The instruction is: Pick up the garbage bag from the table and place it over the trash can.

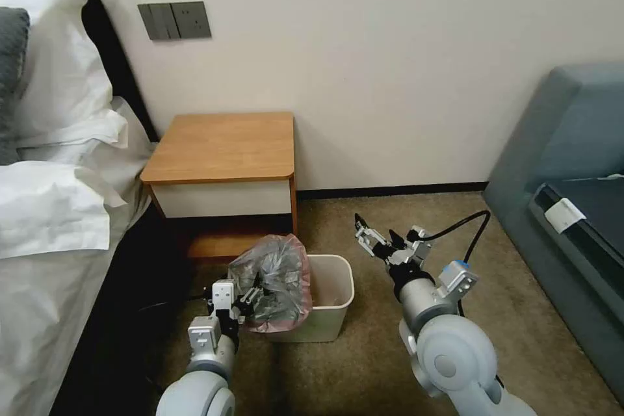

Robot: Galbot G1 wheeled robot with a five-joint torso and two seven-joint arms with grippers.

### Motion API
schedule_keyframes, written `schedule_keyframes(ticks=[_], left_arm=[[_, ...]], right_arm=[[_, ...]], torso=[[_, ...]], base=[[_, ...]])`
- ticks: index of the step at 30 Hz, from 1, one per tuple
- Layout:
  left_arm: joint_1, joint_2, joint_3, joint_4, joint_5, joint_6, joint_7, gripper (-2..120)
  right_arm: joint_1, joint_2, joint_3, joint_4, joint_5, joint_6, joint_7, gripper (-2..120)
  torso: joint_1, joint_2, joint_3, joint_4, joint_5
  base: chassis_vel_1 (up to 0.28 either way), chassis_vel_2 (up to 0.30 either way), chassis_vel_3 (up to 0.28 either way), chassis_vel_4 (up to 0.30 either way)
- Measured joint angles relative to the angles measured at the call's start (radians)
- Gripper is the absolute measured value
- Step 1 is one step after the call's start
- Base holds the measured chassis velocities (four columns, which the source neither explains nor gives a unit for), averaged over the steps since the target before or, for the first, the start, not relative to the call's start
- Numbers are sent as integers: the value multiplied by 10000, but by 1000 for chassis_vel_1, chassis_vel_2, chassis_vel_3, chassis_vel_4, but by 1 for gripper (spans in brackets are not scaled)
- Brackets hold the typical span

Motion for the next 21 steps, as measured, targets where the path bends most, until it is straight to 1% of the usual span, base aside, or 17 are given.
schedule_keyframes(ticks=[3, 5, 7, 9, 14, 17, 18, 20, 21], left_arm=[[35, 32, 12, -285, 129, -32, 0, 74], [58, 104, 69, -552, 173, -35, 140, 74], [48, 153, 105, -615, 173, -35, 212, 74], [-54, 258, 217, -585, 142, -43, 319, 74], [-268, 303, 345, -349, 13, -46, 337, 74], [-469, 255, 500, -152, -471, 312, 84, 74], [-469, 255, 500, -152, -471, 312, 84, 74], [-506, 212, 548, -68, -726, 573, -285, 74], [-506, 212, 548, -68, -726, 573, -285, 74]], right_arm=[[-6, 32, -35, 4, -23, 2, -1, 100], [-13, 83, -72, -3, -79, 9, -1, 100], [-17, 99, -90, -15, -101, 13, -1, 100], [-17, 130, -126, -68, -162, 31, -2, 100], [-17, 151, -154, -137, -264, 94, -5, 100], [-47, 181, -171, -162, -315, 126, -5, 100], [-47, 181, -171, -162, -315, 126, -5, 100], [-51, 192, -187, -187, -360, 140, -5, 100], [-51, 192, -187, -187, -360, 140, -5, 100]], torso=[[0, 0, -1, 0, 1], [0, 0, -1, 0, 1], [0, 0, 0, 0, 2], [0, 0, -1, 0, 1], [1, 0, -1, 0, 0], [0, 0, -1, -1, 0], [0, 0, -1, -1, 0], [0, 0, 0, -1, 1], [0, 0, 0, -1, 1]], base=[[0, 0, 0, 0], [0, 0, 0, 0], [0, 0, 0, 0], [0, 0, 0, 0], [0, 0, 0, 0], [0, 0, 0, 0], [0, 0, 0, 0], [0, 0, 0, 0], [0, 0, 0, 0]])
